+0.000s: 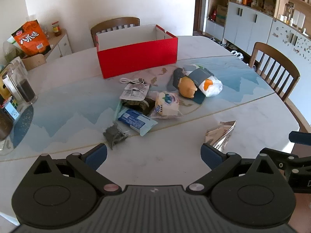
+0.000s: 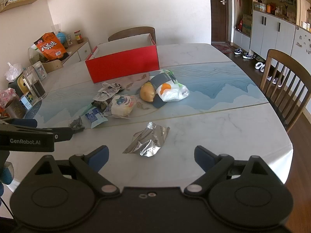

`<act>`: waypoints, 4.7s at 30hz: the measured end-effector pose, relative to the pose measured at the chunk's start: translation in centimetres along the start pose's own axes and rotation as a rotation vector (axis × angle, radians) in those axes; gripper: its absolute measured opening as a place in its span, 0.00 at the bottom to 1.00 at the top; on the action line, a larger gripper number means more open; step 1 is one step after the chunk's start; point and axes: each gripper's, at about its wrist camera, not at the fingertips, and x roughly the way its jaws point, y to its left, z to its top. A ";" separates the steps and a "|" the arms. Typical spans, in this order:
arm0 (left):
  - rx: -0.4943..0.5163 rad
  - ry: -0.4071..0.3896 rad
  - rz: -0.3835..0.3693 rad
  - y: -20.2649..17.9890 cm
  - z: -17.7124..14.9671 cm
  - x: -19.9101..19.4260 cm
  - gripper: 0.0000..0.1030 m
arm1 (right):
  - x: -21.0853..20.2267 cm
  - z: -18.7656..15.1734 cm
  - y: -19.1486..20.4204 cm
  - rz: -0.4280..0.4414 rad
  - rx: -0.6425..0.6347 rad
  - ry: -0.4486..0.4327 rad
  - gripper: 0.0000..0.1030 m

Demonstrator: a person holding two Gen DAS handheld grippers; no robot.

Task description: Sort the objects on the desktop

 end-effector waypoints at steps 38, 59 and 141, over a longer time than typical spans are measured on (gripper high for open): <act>-0.123 -0.010 0.011 1.3 0.1 -0.1 1.00 | 0.6 0.4 0.8 0.030 -0.027 -0.004 0.89; -0.119 -0.038 0.041 1.5 0.4 1.0 1.00 | 2.4 0.9 1.2 0.036 -0.072 -0.019 0.84; -0.052 -0.038 0.076 6.3 2.1 9.8 0.40 | 9.9 3.1 2.5 -0.030 -0.079 0.066 0.38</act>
